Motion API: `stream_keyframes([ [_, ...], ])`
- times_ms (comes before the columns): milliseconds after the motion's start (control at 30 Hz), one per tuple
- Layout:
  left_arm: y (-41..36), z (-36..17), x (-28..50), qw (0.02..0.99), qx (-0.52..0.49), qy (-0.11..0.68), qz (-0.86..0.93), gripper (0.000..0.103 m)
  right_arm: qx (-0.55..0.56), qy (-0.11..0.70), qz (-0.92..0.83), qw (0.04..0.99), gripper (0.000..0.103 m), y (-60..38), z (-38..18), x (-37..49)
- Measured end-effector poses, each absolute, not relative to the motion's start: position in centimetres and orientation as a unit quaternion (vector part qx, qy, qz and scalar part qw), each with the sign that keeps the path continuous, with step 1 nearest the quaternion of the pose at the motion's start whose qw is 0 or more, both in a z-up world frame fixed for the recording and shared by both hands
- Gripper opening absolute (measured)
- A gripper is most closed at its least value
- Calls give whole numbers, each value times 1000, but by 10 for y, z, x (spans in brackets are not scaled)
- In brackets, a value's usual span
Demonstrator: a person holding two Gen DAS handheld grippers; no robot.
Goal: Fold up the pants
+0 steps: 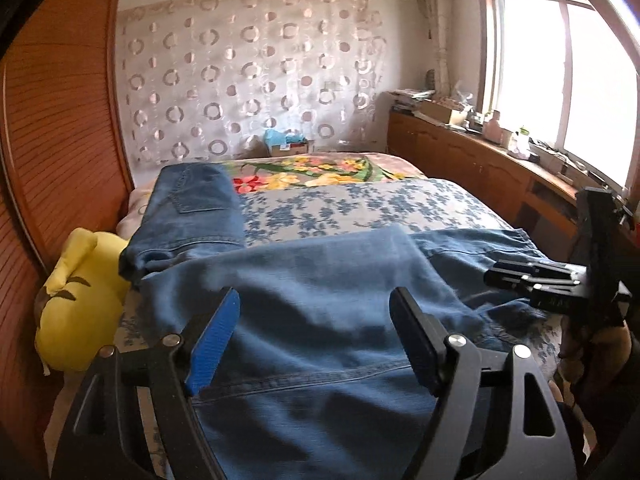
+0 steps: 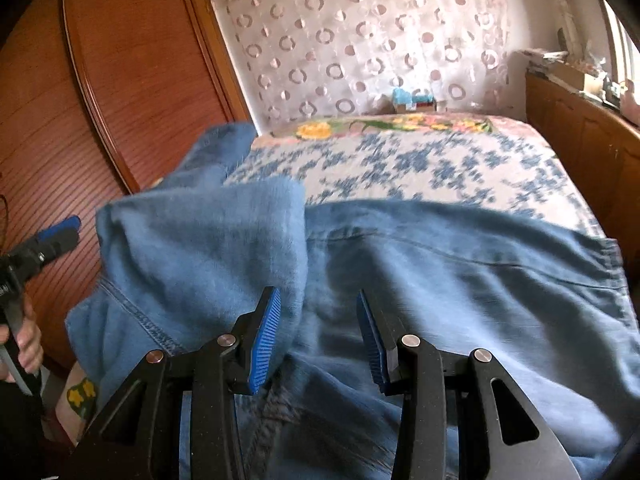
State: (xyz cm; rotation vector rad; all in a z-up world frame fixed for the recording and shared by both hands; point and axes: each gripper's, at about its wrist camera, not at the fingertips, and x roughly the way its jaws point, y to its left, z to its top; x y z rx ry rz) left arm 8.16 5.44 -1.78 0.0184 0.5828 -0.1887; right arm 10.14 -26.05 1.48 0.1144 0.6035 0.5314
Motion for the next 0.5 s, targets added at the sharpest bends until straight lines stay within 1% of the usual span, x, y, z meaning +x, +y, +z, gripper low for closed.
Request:
stream_keyframes([
  [233,30,-16,77,951,12,287,-111,78,49,251,231,939,42,-310,33,68],
  [333,21,-16,76,950,11,287,-119,78,46,227,218,948,48,-333,45,48],
  [367,18,-16,75,950,10,287,-121,78,44,220,214,951,52,-340,48,43],
  [500,8,-16,76,948,9,289,-129,78,24,197,190,961,54,-370,64,21],
])
